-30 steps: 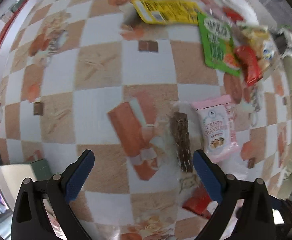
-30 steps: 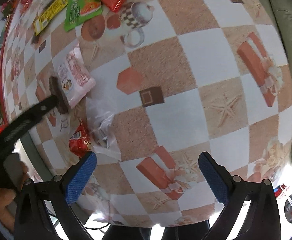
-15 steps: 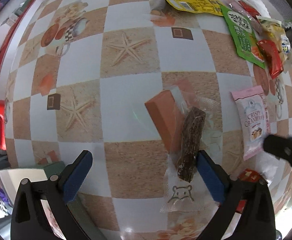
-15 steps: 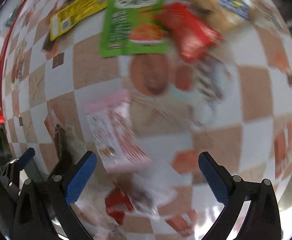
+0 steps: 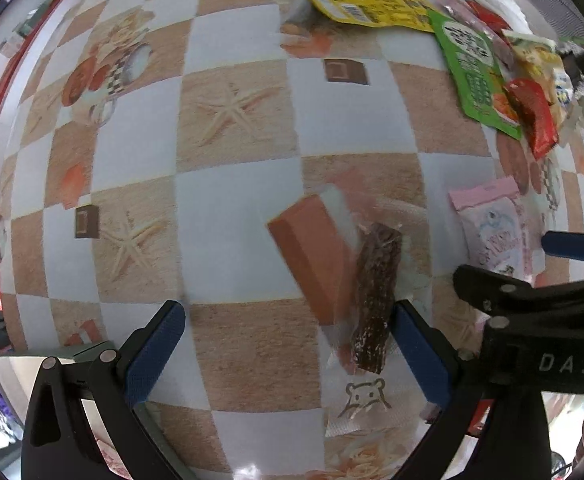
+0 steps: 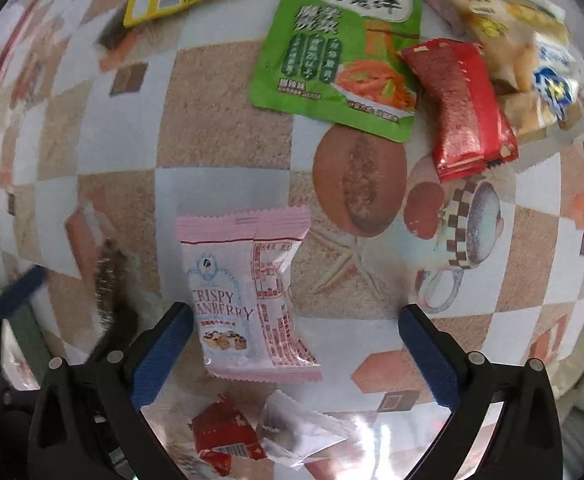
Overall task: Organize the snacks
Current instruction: 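Grasp the brown jerky stick with the left tool while the right tool grasps the Crispy Cranberry packet, then carry both packets over the white tray and open both tools to drop them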
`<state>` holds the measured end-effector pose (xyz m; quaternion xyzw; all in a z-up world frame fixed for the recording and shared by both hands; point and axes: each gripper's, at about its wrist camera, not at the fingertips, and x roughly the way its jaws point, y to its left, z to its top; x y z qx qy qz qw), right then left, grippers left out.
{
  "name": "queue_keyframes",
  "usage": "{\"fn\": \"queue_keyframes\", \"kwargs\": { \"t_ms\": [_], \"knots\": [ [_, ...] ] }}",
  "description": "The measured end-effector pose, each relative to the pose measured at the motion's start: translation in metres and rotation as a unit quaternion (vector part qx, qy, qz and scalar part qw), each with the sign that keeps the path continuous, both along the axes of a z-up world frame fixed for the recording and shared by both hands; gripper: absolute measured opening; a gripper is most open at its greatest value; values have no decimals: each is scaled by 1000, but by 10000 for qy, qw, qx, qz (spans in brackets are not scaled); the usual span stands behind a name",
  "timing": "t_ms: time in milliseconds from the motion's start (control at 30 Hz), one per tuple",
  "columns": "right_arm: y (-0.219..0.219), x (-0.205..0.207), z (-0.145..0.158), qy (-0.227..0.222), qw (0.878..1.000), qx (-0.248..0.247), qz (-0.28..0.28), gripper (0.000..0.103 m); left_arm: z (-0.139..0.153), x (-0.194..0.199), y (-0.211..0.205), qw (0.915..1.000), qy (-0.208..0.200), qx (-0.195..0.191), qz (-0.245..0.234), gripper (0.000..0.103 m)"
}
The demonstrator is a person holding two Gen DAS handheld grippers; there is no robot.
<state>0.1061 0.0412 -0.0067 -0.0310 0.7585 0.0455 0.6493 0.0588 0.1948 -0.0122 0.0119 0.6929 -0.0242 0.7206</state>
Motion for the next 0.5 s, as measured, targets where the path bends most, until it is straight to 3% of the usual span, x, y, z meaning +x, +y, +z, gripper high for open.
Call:
{"fn": "queue_keyframes", "kwargs": {
  "t_ms": [67, 133, 200, 267, 500],
  "knots": [
    [-8, -5, 5, -171, 9998, -96, 92, 81, 2, 1, -4, 10000, 24, -73, -1, 93],
    [-8, -7, 17, -389, 9987, -126, 290, 42, 5, 3, -9, 10000, -8, -86, -49, 83],
    [-13, -9, 20, -319, 9991, 106, 240, 42, 10, 5, -20, 9998, -82, -103, -174, 67],
    [-27, -14, 26, -282, 9987, 409, -62, 42, 15, 5, -25, 9994, -117, -172, -288, 27],
    [-71, -52, 63, -441, 9937, 976, -333, 42, 26, -21, -18, 9996, -76, -286, -17, 26]
  ]
}}
